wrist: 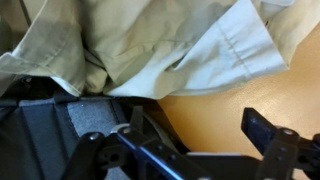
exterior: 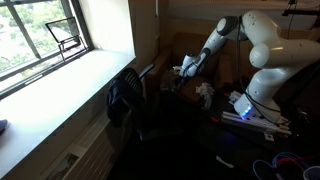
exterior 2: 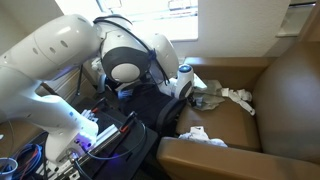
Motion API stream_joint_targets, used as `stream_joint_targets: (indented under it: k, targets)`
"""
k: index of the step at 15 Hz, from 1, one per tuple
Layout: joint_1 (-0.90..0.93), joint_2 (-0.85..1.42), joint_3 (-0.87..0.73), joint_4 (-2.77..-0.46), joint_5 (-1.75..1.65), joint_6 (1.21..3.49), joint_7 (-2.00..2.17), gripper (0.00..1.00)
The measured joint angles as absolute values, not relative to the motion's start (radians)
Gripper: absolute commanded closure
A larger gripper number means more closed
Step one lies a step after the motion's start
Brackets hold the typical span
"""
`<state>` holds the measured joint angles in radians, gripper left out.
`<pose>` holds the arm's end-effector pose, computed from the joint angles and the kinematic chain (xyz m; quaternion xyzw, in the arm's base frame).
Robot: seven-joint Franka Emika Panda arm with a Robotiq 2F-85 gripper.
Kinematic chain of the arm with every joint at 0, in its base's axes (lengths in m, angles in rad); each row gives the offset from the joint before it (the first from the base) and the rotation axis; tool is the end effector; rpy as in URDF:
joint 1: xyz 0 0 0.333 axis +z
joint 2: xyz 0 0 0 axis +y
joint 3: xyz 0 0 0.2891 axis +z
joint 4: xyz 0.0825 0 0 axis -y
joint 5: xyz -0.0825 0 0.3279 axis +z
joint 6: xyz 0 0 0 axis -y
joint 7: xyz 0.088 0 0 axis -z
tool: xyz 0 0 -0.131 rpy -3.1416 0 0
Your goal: Remove the t-shirt from the couch and put it on the armrest of the chair
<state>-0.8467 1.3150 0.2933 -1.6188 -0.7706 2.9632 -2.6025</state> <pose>0.4935 -0.2497 -0.0740 0.2777 0.9563 0.0490 0.0767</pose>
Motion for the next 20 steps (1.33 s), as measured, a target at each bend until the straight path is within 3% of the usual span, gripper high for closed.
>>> stream_joint_targets:
  k: [5, 11, 15, 20]
  targets:
    - [-0.846, 1.315, 0.293, -1.619, -0.770, 2.963, -2.601, 0.00]
    - [-0.827, 1.367, 0.281, -1.541, -0.547, 3.172, -2.585, 0.00]
    - [-0.774, 1.405, 0.242, -1.432, -0.454, 3.149, -2.534, 0.00]
    - [-0.809, 1.405, 0.302, -1.433, -0.453, 2.978, -2.598, 0.00]
